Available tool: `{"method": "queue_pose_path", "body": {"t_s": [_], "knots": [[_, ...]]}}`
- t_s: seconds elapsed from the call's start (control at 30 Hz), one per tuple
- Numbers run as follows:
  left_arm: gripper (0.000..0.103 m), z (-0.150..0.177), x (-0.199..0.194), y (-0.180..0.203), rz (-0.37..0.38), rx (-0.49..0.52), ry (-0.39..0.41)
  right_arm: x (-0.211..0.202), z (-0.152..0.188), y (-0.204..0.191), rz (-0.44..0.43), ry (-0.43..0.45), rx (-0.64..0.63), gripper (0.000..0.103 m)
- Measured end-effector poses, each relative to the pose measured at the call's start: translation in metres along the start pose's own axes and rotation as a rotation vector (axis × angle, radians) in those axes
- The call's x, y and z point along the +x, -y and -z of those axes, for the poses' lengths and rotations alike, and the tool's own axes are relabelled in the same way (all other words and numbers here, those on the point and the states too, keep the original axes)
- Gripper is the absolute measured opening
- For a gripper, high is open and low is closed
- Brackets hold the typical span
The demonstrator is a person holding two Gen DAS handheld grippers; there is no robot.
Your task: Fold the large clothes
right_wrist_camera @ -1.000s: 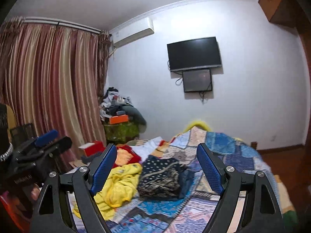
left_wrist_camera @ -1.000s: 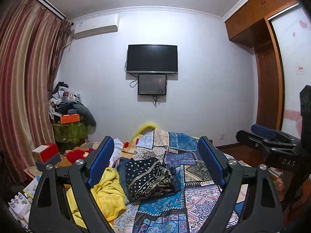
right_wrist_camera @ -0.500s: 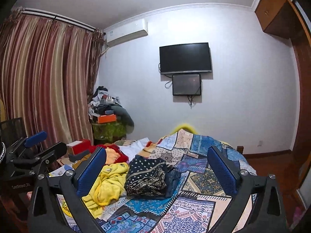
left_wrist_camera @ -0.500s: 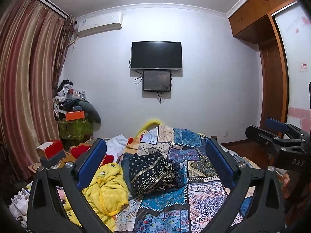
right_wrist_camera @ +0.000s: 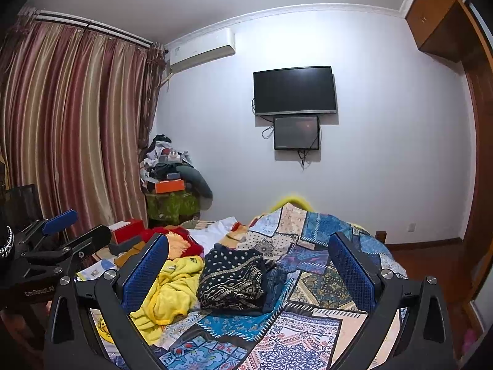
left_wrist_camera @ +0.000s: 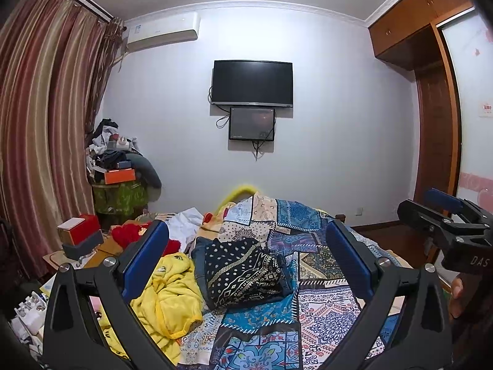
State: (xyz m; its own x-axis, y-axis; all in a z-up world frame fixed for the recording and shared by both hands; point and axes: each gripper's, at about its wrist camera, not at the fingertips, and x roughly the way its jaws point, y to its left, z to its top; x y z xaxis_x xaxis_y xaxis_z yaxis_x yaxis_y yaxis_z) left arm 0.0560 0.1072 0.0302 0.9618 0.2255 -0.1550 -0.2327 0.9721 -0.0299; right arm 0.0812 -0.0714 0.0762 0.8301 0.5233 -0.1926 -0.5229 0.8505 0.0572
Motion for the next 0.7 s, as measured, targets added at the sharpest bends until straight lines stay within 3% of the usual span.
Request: {"method": "queue_pose_path", "body": {"t_s": [0.7], "knots": [[0.103,-0.0003,-0.0001,0.0079,0.018,-0.002,0.000,-0.0068,-0.0048,-0.0003,0.001,0.025,0.009,0.103]]}}
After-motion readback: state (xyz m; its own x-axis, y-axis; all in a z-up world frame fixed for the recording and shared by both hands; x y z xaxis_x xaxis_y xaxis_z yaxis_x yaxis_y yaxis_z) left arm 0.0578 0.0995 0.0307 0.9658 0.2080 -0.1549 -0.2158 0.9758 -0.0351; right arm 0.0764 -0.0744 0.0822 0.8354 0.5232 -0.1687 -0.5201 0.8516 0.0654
